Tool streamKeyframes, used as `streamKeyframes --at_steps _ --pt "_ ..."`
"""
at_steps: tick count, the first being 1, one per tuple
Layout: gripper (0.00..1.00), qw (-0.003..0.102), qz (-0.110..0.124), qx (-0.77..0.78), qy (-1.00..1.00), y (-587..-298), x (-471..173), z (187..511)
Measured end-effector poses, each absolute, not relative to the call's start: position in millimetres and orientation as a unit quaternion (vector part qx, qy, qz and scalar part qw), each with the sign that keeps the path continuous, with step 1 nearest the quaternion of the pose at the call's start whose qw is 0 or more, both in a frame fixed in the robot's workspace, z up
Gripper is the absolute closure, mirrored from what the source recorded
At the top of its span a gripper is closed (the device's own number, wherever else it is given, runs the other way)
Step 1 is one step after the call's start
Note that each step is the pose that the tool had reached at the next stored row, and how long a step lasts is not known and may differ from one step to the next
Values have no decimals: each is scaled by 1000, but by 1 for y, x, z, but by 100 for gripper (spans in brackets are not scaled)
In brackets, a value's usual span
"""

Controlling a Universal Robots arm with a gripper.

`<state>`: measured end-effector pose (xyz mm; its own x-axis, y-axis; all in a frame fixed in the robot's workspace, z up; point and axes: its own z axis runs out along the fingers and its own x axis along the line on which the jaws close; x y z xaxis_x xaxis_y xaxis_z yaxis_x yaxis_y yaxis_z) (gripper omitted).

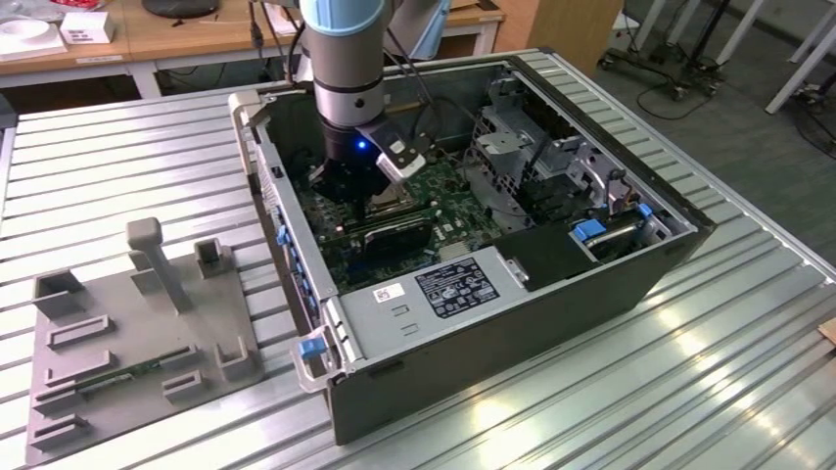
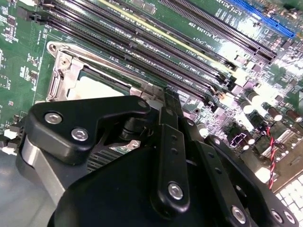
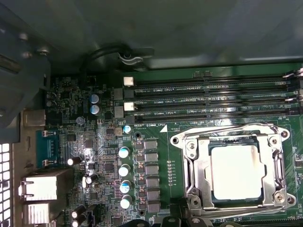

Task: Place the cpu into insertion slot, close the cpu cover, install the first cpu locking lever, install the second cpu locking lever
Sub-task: 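Install the second cpu locking lever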

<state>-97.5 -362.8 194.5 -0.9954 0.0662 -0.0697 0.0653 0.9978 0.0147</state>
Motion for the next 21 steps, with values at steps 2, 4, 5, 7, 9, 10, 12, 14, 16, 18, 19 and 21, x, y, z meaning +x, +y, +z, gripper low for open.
streamKeyframes --at_steps 2,4,5,7,9,10,12,14,16,18,19,21 --pt "89 35 6 33 999 -363 -97 195" --pt "89 35 6 33 999 -363 -97 195" --pt "89 35 6 33 999 -363 -97 197" --pt "89 35 6 33 999 -363 -97 201" --pt "89 35 6 33 999 -363 -97 205" --pt "89 35 6 33 999 -363 -98 207" --pt "89 35 6 33 999 -363 -98 212" --pt "89 35 6 33 999 -363 -98 215" --pt "89 35 6 33 999 -363 -97 217" --pt "89 35 6 33 999 -363 -97 217" --pt "89 35 6 33 999 -363 -97 218" --pt "89 35 6 33 999 -363 -95 218"
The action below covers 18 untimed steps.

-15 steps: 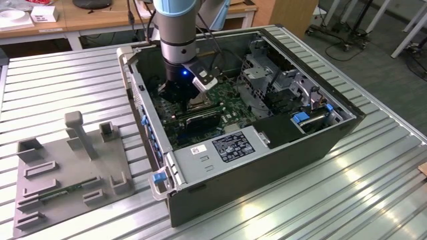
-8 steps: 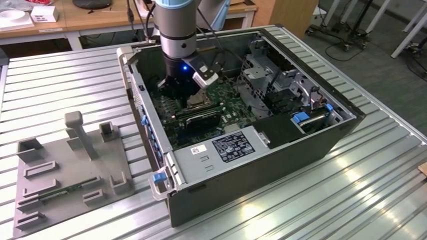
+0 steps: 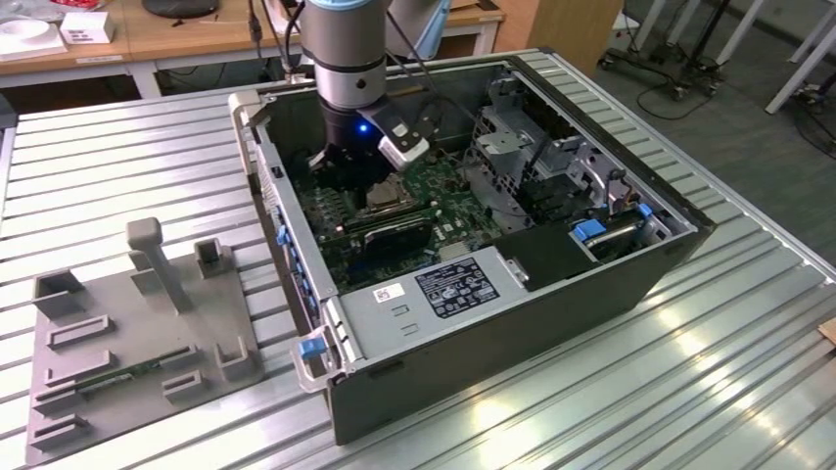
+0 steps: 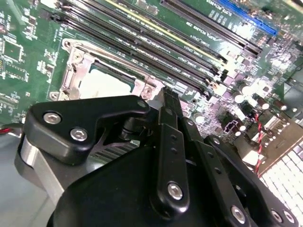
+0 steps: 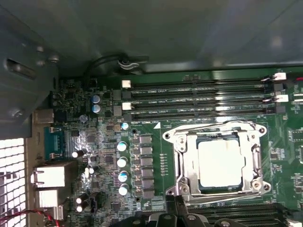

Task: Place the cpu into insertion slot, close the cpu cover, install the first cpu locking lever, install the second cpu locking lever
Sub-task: 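Install the second cpu locking lever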

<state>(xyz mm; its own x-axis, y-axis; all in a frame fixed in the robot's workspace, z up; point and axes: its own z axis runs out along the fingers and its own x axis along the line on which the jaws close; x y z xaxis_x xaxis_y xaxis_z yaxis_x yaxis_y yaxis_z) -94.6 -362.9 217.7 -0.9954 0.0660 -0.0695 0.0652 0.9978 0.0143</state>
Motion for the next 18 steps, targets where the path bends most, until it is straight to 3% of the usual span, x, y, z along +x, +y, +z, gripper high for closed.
streamKeyframes --at_steps 18 --pt "89 35 6 33 999 -355 -58 215"
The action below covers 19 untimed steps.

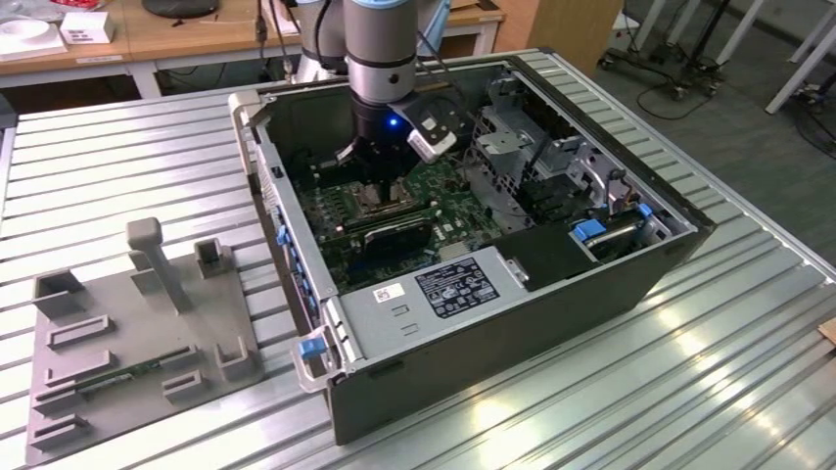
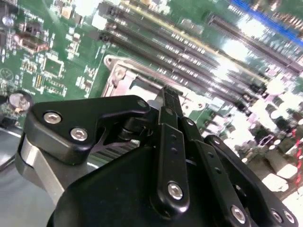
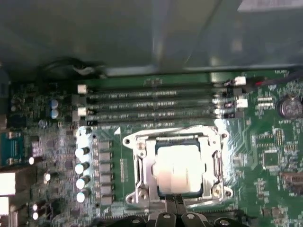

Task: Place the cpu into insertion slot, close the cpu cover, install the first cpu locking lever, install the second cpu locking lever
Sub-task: 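Install the second cpu locking lever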

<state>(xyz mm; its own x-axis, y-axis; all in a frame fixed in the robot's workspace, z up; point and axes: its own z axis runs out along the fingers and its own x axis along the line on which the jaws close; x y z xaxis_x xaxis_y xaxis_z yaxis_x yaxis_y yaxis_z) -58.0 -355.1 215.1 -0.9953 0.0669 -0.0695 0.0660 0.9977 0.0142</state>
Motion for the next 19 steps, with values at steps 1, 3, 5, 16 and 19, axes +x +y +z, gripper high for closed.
streamKeyframes --at_steps 1,3,5,16,19 --pt "89 35 6 33 999 -351 -58 215" --pt "89 35 6 33 999 -346 -58 215" --pt "89 35 6 33 999 -344 -58 215" --pt "89 35 7 14 999 -341 -52 215" --pt "89 35 7 15 999 -339 -50 215"
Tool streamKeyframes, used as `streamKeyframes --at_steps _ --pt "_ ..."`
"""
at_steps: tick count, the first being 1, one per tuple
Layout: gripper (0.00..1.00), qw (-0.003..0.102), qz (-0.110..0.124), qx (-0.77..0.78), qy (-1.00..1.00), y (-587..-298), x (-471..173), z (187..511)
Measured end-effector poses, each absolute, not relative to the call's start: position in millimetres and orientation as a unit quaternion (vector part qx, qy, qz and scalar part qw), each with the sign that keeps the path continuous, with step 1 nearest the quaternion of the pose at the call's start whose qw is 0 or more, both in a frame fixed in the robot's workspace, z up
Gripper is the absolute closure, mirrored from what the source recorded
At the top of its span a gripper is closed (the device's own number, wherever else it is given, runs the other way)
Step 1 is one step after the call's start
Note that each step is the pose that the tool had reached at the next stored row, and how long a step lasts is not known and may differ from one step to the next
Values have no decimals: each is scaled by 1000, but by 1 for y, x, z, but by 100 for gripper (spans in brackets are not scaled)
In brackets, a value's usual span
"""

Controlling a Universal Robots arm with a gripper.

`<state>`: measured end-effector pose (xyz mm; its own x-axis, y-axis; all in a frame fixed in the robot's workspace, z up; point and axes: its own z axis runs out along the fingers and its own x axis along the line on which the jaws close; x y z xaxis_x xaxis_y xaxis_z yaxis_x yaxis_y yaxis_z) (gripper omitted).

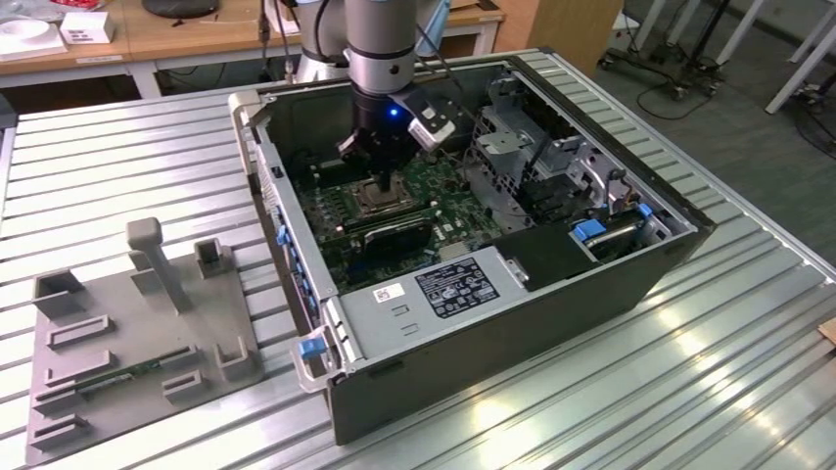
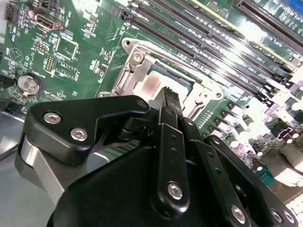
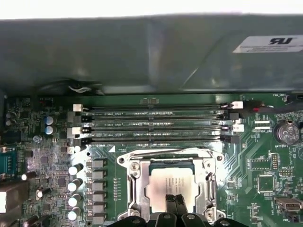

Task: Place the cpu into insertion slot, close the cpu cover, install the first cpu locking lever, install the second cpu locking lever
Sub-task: 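Install the second cpu locking lever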

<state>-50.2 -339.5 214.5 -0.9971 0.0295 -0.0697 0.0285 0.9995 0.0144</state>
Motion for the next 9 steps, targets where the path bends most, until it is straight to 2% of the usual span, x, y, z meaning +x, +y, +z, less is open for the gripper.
streamKeyframes --at_steps 9 --pt "89 35 7 14 999 -337 -50 215"
